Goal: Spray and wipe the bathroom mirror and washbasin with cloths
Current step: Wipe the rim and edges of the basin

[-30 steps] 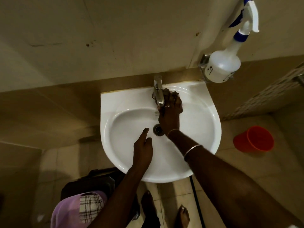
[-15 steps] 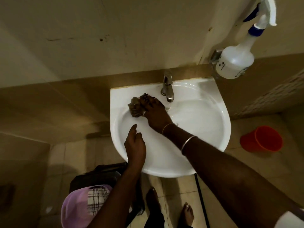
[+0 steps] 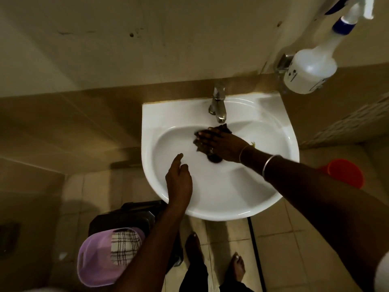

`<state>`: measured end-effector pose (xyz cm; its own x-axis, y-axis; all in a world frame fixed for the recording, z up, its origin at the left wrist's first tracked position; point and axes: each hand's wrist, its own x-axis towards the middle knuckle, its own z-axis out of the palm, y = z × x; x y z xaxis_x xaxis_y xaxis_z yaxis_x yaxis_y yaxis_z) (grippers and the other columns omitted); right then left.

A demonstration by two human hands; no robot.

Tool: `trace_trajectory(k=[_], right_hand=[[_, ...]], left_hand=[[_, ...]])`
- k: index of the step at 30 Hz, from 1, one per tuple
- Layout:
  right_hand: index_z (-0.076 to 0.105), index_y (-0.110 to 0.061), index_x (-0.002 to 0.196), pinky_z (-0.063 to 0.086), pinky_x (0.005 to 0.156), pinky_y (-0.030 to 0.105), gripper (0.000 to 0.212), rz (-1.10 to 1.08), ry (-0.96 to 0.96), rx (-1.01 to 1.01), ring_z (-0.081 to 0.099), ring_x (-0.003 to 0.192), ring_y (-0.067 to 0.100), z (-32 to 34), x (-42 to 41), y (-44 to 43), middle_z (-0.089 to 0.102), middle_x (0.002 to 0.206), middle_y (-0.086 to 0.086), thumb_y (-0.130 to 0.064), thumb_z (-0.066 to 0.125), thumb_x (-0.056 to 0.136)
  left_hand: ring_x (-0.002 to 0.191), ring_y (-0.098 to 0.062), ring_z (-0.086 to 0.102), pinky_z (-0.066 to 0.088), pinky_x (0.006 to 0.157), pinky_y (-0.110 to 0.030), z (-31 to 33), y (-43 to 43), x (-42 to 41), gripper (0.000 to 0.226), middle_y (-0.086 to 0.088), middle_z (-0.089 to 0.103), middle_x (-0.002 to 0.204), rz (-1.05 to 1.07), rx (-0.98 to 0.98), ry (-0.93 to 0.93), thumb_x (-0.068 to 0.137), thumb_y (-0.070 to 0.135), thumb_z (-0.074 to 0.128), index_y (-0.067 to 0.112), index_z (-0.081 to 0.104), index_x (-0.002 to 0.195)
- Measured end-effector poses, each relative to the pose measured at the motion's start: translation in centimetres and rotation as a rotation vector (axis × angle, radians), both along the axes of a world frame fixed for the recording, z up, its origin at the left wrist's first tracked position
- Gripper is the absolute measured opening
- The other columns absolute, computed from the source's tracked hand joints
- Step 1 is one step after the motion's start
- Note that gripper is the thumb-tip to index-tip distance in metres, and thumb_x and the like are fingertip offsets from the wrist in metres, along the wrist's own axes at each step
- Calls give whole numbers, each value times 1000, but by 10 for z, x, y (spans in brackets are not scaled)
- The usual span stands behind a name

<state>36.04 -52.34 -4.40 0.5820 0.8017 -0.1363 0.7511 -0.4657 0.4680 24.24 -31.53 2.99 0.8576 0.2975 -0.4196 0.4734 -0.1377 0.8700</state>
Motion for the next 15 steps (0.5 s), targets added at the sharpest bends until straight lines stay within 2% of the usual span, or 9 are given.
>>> trace_trajectory(k=[3, 6, 7, 9, 10, 11, 13, 15], right_hand=[[41, -13, 155, 8, 127, 45, 78, 21, 11, -44, 31, 152, 30, 8, 3, 1, 39, 161, 12, -16, 75, 84], [56, -13, 145, 6, 130, 39, 62, 59, 84, -58, 46, 144, 26, 12, -1, -23, 53, 152, 9, -13, 67, 84], [57, -14, 143, 9, 130, 39, 61, 32, 130, -59, 50, 142, 26, 12, -1, -36, 55, 150, 8, -12, 68, 84], [57, -19, 145, 27, 124, 44, 68, -104, 219, -59, 51, 140, 27, 13, -3, -62, 55, 150, 5, -12, 78, 80], [53, -21, 148, 29, 122, 45, 71, -177, 260, -55, 48, 143, 26, 17, -7, -71, 52, 153, 4, -14, 79, 82], [44, -24, 153, 23, 124, 43, 71, -239, 281, -50, 39, 149, 25, 18, -11, -80, 43, 160, 2, -16, 74, 89], [24, -28, 161, -1, 126, 40, 63, -382, 376, -69, 13, 158, 23, 20, -19, -93, 17, 170, -1, -24, 52, 105], [19, -28, 162, -9, 125, 42, 62, -503, 430, -48, 0, 159, 24, 22, -28, -94, 4, 172, -2, -32, 45, 106]], left_hand=[[138, -17, 48, 32, 107, -21, -4, -3, 0, 43, -1, 53, 152, -60, 34, 30, 106, 10, 43, 19, 55, 147], [142, -20, 46, 32, 109, -23, -4, -6, 0, 43, -2, 52, 153, -102, 35, 45, 106, 12, 43, 20, 55, 146], [141, -20, 47, 32, 110, -24, -3, -8, 0, 42, -2, 53, 152, -115, 33, 45, 106, 12, 43, 21, 55, 146], [138, -20, 48, 34, 108, -24, -2, -13, 0, 42, -3, 54, 151, -135, 31, 43, 106, 13, 43, 21, 56, 145], [137, -20, 49, 35, 107, -24, -2, -15, 0, 43, -3, 55, 150, -142, 29, 49, 106, 13, 43, 21, 56, 145], [136, -20, 49, 35, 105, -24, -2, -17, 0, 43, -3, 55, 149, -150, 27, 57, 105, 12, 43, 22, 56, 145], [137, -21, 49, 35, 106, -25, 0, -21, -2, 43, -4, 56, 148, -162, 23, 67, 105, 11, 44, 21, 57, 144], [138, -23, 49, 35, 108, -26, 2, -22, -4, 43, -5, 56, 148, -174, 26, 67, 104, 10, 45, 20, 58, 143]])
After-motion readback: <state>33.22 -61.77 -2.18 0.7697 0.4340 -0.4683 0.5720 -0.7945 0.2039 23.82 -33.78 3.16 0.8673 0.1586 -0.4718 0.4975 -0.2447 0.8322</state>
